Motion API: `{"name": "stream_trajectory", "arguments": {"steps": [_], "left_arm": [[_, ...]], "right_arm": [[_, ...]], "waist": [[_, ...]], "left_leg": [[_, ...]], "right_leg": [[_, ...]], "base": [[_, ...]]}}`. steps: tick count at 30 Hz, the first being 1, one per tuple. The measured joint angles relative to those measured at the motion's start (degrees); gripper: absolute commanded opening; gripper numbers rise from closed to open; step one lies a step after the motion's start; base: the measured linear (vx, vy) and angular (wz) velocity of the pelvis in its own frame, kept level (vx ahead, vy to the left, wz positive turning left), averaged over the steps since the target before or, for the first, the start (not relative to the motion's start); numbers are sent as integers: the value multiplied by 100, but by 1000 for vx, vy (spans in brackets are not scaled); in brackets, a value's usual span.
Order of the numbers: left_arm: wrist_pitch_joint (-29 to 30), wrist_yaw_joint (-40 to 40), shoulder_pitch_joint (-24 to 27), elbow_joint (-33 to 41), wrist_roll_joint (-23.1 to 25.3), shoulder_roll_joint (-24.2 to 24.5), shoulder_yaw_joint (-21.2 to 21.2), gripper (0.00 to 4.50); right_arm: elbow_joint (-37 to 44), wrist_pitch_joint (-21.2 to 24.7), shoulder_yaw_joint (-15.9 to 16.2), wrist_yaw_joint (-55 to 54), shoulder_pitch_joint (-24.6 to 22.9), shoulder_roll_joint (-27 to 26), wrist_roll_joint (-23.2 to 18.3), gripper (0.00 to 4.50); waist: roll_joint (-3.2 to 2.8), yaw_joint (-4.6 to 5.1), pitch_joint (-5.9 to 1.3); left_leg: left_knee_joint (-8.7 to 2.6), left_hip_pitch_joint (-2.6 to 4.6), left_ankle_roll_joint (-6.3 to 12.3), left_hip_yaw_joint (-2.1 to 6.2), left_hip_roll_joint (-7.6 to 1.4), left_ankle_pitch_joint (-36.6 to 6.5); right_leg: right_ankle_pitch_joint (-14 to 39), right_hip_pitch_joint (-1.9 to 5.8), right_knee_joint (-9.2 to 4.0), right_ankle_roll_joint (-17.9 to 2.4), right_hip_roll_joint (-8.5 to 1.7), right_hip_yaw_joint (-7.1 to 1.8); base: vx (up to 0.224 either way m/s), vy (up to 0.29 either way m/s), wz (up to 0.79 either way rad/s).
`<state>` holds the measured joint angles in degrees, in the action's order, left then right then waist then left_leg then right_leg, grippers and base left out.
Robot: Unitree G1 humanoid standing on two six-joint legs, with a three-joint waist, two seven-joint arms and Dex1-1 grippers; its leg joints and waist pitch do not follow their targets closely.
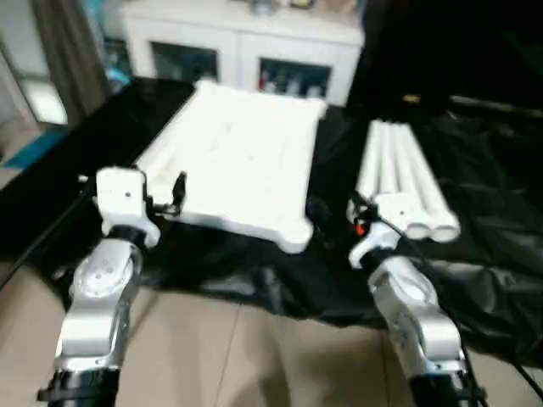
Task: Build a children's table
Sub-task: Move to table
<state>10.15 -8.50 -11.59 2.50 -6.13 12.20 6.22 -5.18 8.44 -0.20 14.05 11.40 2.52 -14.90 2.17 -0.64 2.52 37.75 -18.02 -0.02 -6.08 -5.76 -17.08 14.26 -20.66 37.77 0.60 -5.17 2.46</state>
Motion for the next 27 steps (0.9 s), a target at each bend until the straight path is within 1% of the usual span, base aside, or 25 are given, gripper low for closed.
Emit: {"name": "stream_trajectory", "arguments": {"steps": [1,2,3,4,5,6,7,9,10,11,12,13,15,16,17,18,19,20,21,22,23,24,25,26,27], "left_arm": [[12,-39,-32,-14,-14,-73,-163,434],[13,-77,-59,-14,-33,-103,-248,434],[13,-89,-76,-12,-41,-105,-268,434],[13,-106,-117,-13,-41,-100,-260,434],[11,-123,-160,-14,-41,-87,-255,434],[11,-132,-147,-22,-41,-47,-227,434],[14,-140,-121,-90,-39,9,-149,434],[20,-145,-123,-171,-36,65,-77,434],[19,-160,-132,-166,-36,63,-71,434],[19,-192,-150,-177,-37,50,-92,434],[19,-199,-205,-181,-38,-26,-126,434],[18,-245,-278,-183,-43,-130,-318,434],[18,-270,-314,-185,-48,-164,-445,434],[17,-270,-323,-193,-48,-143,-425,434],[15,-271,-339,-195,-50,-128,-400,434],[11,-271,-334,-222,-54,-85,-349,434],[13,-269,-304,-280,-57,-11,-246,434],[13,-262,-301,-325,-58,17,-154,434],[13,-259,-294,-356,-58,23,-102,434],[11,-259,-292,-344,-61,24,-92,434],[9,-261,-293,-340,-69,23,-96,434],[8,-265,-295,-339,-77,25,-104,434],[5,-268,-287,-353,-86,-45,-126,434],[7,-310,-290,-349,-93,-109,-265,434],[6,-361,-288,-346,-101,-160,-364,434]], "right_arm": [[-5,0,-92,-28,-7,39,6,443],[-12,0,-207,-54,-11,66,9,443],[-10,0,-244,-69,-7,70,15,443],[7,-3,-241,-93,-2,64,23,443],[11,-5,-230,-108,11,46,30,443],[-1,-3,-199,-117,6,8,33,443],[8,-1,-50,-112,26,-86,32,443],[32,-1,85,-109,47,-140,31,443],[48,0,67,-116,50,-116,31,443],[65,-1,31,-120,28,-76,32,443],[79,-1,-46,-122,4,-8,32,443],[73,3,-164,-132,-17,68,40,443],[69,6,-298,-144,-22,130,94,443],[79,6,-294,-139,-9,114,96,443],[84,5,-276,-137,15,108,97,443],[75,3,-234,-130,22,96,100,443],[68,3,-117,-119,42,11,101,443],[73,1,1,-96,80,-25,101,443],[72,2,65,-84,106,-22,103,443],[72,1,64,-80,122,-10,103,443],[73,0,58,-75,134,-4,104,443],[73,0,51,-58,133,-5,107,443],[69,0,23,-41,111,39,109,443],[67,1,-27,-36,64,58,114,443],[60,1,-90,-36,45,112,128,443]], "waist": [[-72,-55,2],[-100,-104,-5],[-115,-144,-12],[-216,-175,-23],[-307,-200,-12],[-341,-179,5],[-329,-159,20],[-263,-167,31],[-194,-169,29],[-121,-138,3],[-125,-130,-13],[-181,-141,-24],[-240,-174,-50],[-295,-185,-75],[-406,-199,-88],[-447,-186,-82],[-449,-114,-70],[-395,-72,-84],[-392,-57,-86],[-373,-54,-93],[-335,-43,-83],[-233,-37,-89],[-165,-68,-66],[-174,-146,-58],[-181,-205,-57]], "left_leg": [[106,-32,179,12,-23,-73],[223,-101,182,27,-26,-75],[268,-153,150,39,-40,-57],[91,-220,104,49,-157,-24],[30,-254,-95,49,-261,220],[15,-164,-226,14,-320,187],[-70,-63,-267,-118,-350,152],[-150,116,-288,-368,-358,98],[-160,235,-308,-569,-372,34],[-150,256,-326,-609,-348,-5],[-143,233,-320,-574,-343,-22],[-68,152,-165,-432,-313,-67],[297,-134,-65,-187,-259,-59],[245,-349,-31,-76,-281,34],[-25,-459,-37,-33,-360,196],[6,-494,-176,25,-420,393],[-5,-459,-151,49,-393,346],[-4,-435,-128,57,-357,318],[-3,-401,-115,57,-332,293],[-6,-360,-97,45,-292,273],[-8,-331,-95,30,-249,260],[-20,-297,-99,-18,-172,248],[23,-305,-19,-87,-124,192],[85,-300,298,-73,-124,123],[130,-316,391,-39,-141,106]], "right_leg": [[-6,39,-68,-22,28,-1],[-2,75,-101,-30,39,-1],[10,122,-125,-39,50,3],[23,204,-182,-50,129,74],[43,252,-193,-47,202,141],[73,238,-202,-60,221,129],[171,228,-146,-262,213,88],[265,119,43,-459,105,107],[193,30,86,-467,30,133],[179,49,102,-317,-15,113],[171,119,48,-93,-1,103],[172,125,-22,-99,40,93],[182,178,-109,-115,105,90],[195,226,-150,-131,172,135],[222,266,-168,-120,267,215],[282,314,-146,-109,306,267],[374,255,-17,-246,271,294],[413,175,179,-328,239,272],[424,72,383,-310,211,264],[394,-76,482,-245,167,203],[346,-178,440,-166,145,105],[268,-248,247,-113,53,26],[183,-205,262,6,38,-46],[195,-155,206,-52,60,-55],[174,-100,136,-85,91,-44]], "base": [[56,-81,4],[71,-42,-3],[86,-28,-1],[86,-28,-1],[83,14,2],[97,49,-9],[97,49,-9],[115,23,-37],[111,15,-45],[74,-16,-41],[89,-30,-12],[89,-30,-12],[140,-6,-4],[145,-3,-7],[139,12,-3],[136,31,1],[136,31,1],[145,18,2],[124,-1,4],[124,-1,4],[79,-29,2],[64,-91,5],[64,-91,5],[47,-108,7],[37,-83,-1]]}}
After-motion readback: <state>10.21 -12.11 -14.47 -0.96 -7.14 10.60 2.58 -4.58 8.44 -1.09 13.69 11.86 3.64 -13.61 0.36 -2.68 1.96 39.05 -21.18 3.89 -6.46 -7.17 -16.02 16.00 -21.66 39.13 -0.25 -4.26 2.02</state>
